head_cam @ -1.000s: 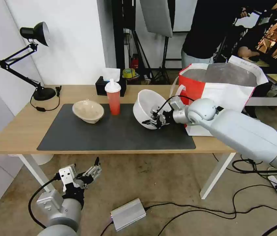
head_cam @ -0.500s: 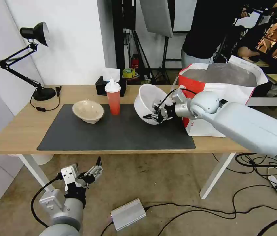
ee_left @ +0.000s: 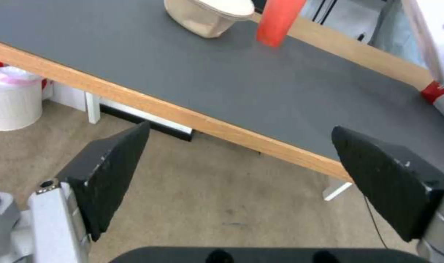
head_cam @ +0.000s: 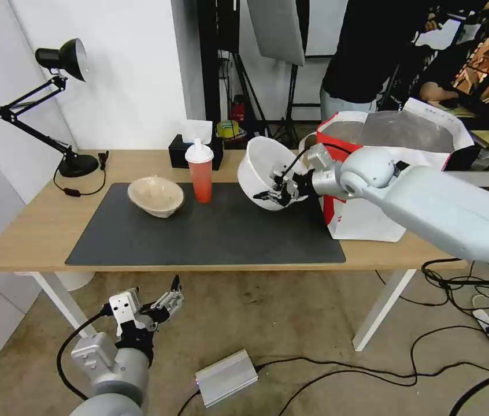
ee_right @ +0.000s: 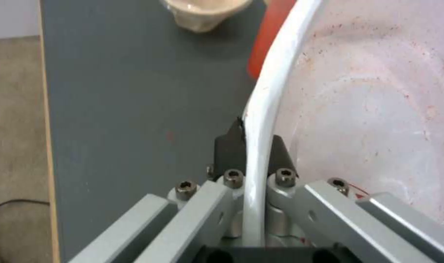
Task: Pick up the trash from the table and place it into the takeout bag.
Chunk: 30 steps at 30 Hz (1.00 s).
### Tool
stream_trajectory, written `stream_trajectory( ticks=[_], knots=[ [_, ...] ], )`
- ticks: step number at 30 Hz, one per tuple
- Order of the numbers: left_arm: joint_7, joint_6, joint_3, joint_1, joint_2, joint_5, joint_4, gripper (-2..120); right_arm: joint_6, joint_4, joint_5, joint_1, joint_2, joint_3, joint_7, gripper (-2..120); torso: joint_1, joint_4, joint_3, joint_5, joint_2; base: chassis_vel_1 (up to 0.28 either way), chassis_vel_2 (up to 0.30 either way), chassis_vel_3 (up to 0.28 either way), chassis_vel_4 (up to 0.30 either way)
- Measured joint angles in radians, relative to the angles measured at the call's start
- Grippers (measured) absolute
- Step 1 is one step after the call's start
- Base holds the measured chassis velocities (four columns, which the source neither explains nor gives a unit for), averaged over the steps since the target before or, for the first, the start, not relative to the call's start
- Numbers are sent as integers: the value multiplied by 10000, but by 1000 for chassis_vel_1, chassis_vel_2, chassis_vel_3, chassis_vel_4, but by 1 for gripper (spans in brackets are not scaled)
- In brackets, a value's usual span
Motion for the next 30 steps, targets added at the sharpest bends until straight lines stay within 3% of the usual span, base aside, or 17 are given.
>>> stream_trajectory(
  ticks=[12, 30],
  knots=[
    [-4, -6, 12, 51, -29, 12, -77, 100, -73, 294, 524, 764, -9, -243, 1, 0, 0, 0, 0, 0, 0, 0, 0, 0, 0],
    [-13, -32, 71, 164, -95, 149, -184, 100, -116, 266, 947, 1360, 602, -546, 16, 0, 0, 1, 0, 0, 0, 0, 0, 0, 0]
  ],
)
